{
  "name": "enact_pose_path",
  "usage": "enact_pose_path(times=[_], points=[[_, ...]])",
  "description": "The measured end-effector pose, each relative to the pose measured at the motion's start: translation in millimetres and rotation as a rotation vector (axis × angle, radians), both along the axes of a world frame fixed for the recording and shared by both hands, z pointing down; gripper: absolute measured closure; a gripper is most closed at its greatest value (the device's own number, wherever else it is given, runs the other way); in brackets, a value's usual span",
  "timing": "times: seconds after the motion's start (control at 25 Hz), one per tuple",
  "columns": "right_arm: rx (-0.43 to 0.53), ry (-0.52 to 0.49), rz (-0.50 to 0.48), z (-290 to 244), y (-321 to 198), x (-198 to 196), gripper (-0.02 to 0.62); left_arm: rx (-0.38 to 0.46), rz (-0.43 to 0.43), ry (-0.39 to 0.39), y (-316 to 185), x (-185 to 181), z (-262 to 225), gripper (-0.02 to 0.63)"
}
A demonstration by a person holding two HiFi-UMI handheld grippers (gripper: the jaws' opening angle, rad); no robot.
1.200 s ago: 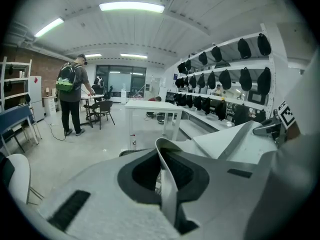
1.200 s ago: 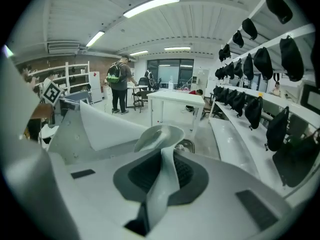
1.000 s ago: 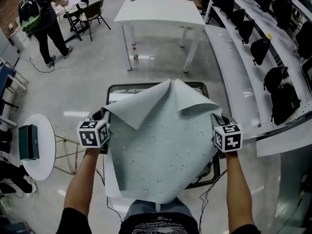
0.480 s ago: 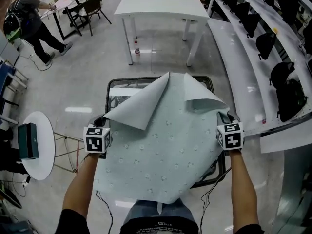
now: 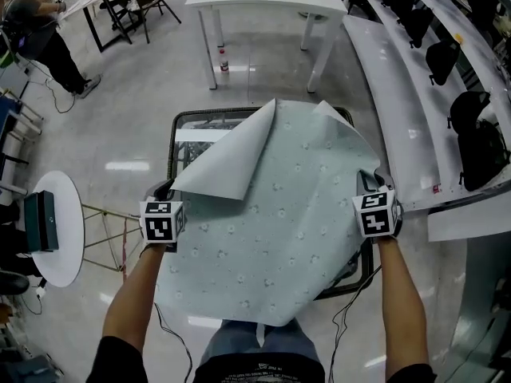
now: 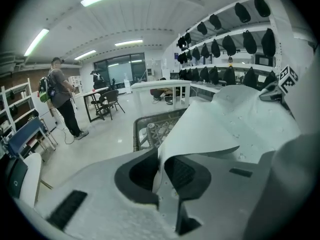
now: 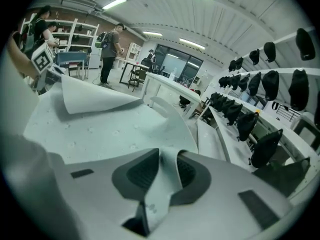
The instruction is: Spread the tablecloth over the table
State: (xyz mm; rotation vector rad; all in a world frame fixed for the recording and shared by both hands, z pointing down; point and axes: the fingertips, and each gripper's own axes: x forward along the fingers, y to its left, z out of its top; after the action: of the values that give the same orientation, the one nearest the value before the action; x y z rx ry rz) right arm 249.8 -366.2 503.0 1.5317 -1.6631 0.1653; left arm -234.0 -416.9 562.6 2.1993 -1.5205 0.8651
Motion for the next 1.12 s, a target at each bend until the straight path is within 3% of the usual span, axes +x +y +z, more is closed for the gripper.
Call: enact_pose_path(times=[0.32,0.4,0.48,0.72,0.92,1.12], points=[[-0.001,0.025,0.011,-1,0,-6,0.522,-0.006,0.016,0.000,5,5,1,0.488],[0.003,0.031,0.025,-3,0,-4,0.507,0.001,0.034,0.017,6,10,-4,0.421],[0.004,0.025,0.040,-4,0,-3,0.387,0.013,0.048,0.028,6,14,-9,0.362],[0.031,-0.037,0.100,-9,6,4,0.258,0.024,0.080,0.035,10,27,-16,0.294],[0.078,-0.116,0.097,-20,2,-8,0.238,0.045,0.096,0.050,12,39,-30,0.227],[0.080,-0.170,0.071,-23,0,-28,0.238,0.052,0.125,0.058,15,48,-38,0.222]])
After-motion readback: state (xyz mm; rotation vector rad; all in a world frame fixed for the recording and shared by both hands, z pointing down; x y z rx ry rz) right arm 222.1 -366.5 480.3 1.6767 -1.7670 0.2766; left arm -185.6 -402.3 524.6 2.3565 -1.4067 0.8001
